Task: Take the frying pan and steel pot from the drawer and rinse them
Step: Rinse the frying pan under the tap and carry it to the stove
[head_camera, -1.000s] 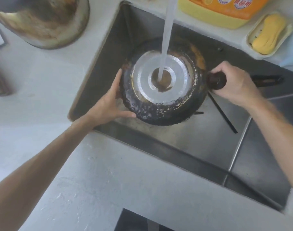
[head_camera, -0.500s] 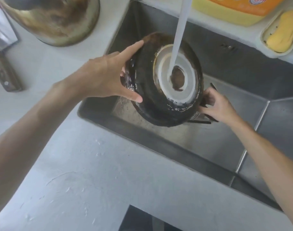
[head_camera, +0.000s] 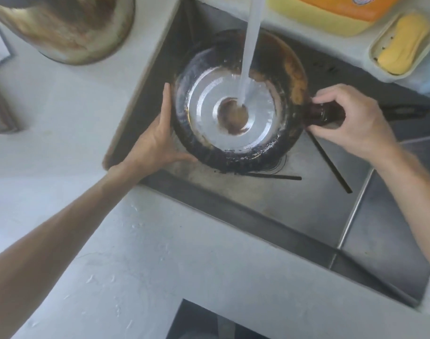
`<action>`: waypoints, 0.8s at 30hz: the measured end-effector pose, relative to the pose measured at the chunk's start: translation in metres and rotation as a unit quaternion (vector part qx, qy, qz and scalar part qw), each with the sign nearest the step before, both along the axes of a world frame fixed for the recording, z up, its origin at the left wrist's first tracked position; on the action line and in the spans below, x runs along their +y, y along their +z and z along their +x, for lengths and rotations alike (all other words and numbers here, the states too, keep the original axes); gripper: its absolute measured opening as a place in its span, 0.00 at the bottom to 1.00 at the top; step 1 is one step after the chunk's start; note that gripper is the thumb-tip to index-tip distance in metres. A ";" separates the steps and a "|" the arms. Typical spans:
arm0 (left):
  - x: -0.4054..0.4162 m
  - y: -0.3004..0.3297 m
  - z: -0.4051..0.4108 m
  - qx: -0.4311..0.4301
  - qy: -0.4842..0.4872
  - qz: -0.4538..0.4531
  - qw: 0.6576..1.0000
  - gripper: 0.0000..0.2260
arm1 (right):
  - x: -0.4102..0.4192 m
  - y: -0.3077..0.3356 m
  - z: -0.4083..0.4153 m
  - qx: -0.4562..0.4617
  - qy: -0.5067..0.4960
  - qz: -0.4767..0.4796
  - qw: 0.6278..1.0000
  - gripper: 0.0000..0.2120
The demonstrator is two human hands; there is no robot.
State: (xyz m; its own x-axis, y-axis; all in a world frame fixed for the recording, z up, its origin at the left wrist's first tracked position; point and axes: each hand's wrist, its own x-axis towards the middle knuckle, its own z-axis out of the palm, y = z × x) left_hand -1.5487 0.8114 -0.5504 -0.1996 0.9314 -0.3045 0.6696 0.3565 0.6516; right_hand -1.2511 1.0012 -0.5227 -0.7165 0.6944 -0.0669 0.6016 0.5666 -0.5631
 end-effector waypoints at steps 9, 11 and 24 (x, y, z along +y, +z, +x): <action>0.010 0.097 -0.001 0.177 -0.080 0.027 0.981 0.54 | -0.051 -0.074 -0.005 0.045 -0.142 -0.209 0.966 0.14; 0.024 0.110 -0.001 0.151 -0.062 -0.015 0.986 0.52 | -0.058 -0.082 -0.008 0.063 -0.105 -0.277 0.953 0.12; -0.016 0.005 -0.014 -0.236 0.021 -0.122 0.964 0.51 | -0.003 0.002 0.009 -0.011 -0.010 -0.078 0.997 0.19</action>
